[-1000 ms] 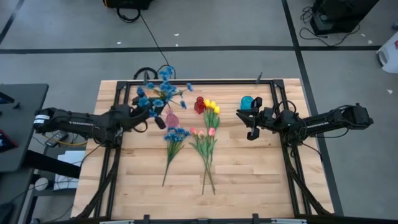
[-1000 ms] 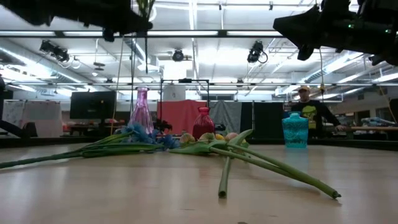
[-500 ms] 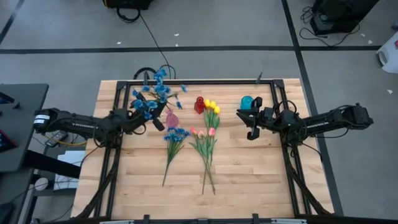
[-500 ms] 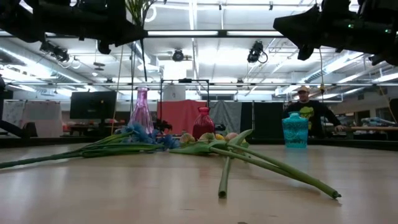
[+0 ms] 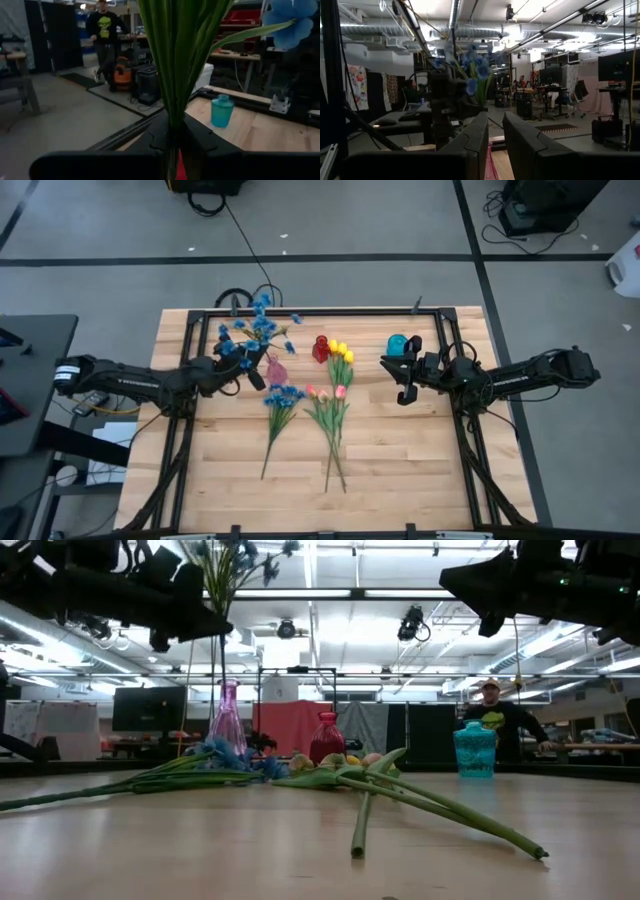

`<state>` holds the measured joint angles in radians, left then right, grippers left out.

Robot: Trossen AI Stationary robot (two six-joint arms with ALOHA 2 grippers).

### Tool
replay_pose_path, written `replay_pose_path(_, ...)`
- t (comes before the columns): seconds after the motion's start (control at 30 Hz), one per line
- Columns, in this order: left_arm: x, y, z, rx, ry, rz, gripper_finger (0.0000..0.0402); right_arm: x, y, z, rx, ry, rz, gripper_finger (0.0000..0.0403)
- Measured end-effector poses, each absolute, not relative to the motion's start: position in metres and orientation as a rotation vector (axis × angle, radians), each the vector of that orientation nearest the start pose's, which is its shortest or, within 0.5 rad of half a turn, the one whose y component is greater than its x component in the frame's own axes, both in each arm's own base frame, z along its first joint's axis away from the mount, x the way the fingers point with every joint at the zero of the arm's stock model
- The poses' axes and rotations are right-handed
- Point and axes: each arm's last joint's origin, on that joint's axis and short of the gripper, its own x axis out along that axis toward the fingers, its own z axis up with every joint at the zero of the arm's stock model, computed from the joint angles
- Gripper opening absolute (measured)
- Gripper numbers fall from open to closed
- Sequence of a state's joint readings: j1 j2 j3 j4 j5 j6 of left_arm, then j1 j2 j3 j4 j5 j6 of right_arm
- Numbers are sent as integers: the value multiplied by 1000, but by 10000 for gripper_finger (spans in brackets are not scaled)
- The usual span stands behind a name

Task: Sort flowers into vase by color
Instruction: Put the blue flowers into the pink vase

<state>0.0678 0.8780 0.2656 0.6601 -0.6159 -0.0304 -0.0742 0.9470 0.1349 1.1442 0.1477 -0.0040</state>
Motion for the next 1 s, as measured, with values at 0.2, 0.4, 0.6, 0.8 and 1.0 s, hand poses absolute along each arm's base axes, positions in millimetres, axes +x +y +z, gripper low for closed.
replay_pose_path(0.2, 174, 30, 205, -37, -15, 645, 37, 168, -17, 213, -7, -334, -224, 74)
replay_pose_path(0.4, 177, 29, 201, -45, -4, 628, 39, 168, -17, 213, -15, -332, -242, 74)
replay_pose_path(0.6, 178, 29, 201, -59, 12, 626, 100, 168, -17, 213, -19, -333, -242, 74)
replay_pose_path(0.8, 178, 29, 197, -64, 50, 627, 157, 168, -17, 213, -31, -331, -244, 74)
replay_pose_path(1.0, 181, 29, 204, -62, 145, 631, 161, 168, -17, 213, -31, -330, -244, 74)
